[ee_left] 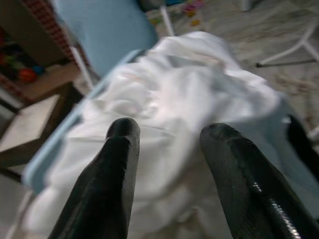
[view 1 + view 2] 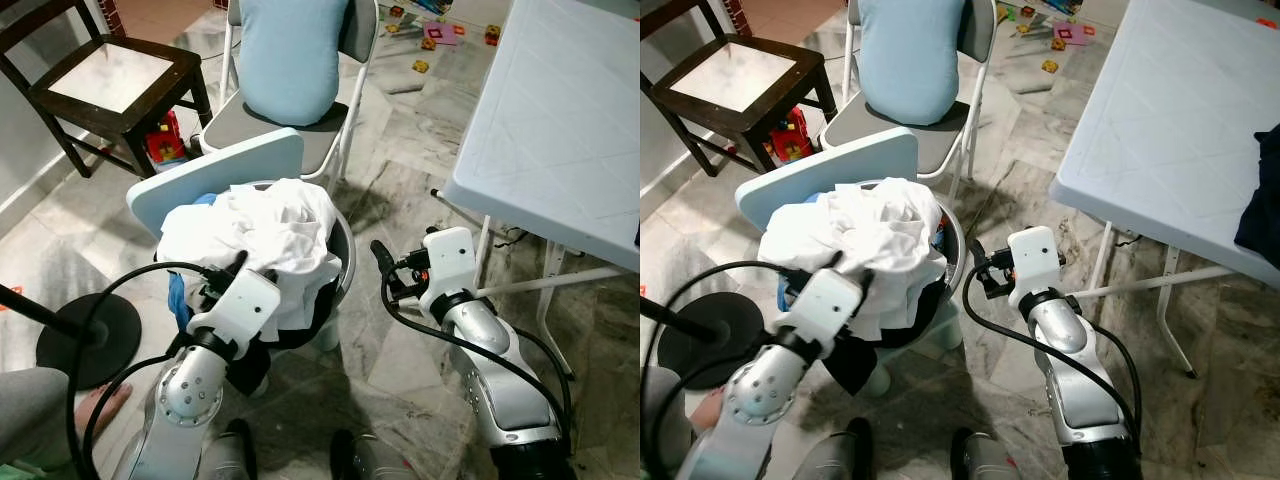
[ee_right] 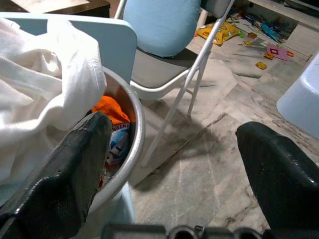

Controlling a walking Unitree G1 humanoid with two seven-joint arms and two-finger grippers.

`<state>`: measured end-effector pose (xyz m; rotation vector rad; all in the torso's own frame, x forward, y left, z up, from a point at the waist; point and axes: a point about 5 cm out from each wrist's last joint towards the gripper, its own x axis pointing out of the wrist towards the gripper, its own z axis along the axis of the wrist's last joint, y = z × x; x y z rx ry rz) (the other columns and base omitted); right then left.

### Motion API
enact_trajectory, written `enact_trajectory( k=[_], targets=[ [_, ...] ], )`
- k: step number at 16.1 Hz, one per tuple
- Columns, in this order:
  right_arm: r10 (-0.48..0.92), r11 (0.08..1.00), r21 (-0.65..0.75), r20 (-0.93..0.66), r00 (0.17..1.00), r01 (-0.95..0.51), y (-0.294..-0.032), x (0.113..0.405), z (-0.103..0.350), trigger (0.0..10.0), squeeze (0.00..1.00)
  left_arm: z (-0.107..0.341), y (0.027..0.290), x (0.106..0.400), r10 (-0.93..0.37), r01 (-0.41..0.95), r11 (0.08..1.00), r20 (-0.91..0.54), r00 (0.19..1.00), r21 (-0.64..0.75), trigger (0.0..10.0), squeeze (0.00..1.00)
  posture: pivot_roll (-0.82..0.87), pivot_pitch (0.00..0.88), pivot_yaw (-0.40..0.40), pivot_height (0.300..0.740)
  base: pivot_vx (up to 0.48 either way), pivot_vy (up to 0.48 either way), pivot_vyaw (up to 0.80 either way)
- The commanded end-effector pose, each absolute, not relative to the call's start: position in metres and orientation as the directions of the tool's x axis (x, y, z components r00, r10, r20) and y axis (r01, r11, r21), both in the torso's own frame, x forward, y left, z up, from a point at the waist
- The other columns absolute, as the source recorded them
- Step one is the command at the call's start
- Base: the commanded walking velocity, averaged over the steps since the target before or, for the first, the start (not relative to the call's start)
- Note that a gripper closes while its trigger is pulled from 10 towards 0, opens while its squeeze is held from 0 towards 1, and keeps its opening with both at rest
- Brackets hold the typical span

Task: Hang hanger

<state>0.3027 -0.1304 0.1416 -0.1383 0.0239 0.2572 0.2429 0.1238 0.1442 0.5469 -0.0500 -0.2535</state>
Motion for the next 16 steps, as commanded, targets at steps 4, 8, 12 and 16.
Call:
enact_trajectory(
  k=[4, 8, 12, 16],
  targets=[
    [0.26, 0.956, -0.126, -0.062, 0.964, -0.266, -0.129, 0.303, 0.137, 10.0, 0.0, 0.182, 0.154, 0.245, 0.027, -0.11, 0.874, 0.179, 0.983, 0.474, 10.0, 1.0, 0.04, 0.248, -0.098, 0.74, 0.0, 0.0, 0.0],
    [0.26, 0.956, -0.123, -0.059, 0.964, -0.265, -0.127, 0.303, 0.137, 10.0, 0.0, 0.165, 0.162, 0.259, 0.092, -0.085, 0.912, 0.002, 0.996, 0.401, 10.0, 1.0, 0.04, 0.247, -0.09, 0.74, 0.0, 0.0, 0.0],
    [0.255, 0.958, -0.121, -0.058, 0.965, -0.26, -0.128, 0.301, 0.136, 10.0, 0.0, 0.165, 0.156, 0.265, 0.063, -0.037, 0.956, -0.082, 0.995, 0.291, 10.0, 1.0, 0.04, 0.249, -0.083, 0.74, 0.0, 0.0, 0.0],
    [0.257, 0.958, -0.119, -0.056, 0.965, -0.262, -0.127, 0.302, 0.137, 10.0, 0.0, 0.182, 0.14, 0.271, -0.008, 0.026, 0.972, -0.077, 0.997, 0.235, 10.0, 1.0, 0.04, 0.248, -0.084, 0.74, 0.0, 0.0, 0.0]
  ],
)
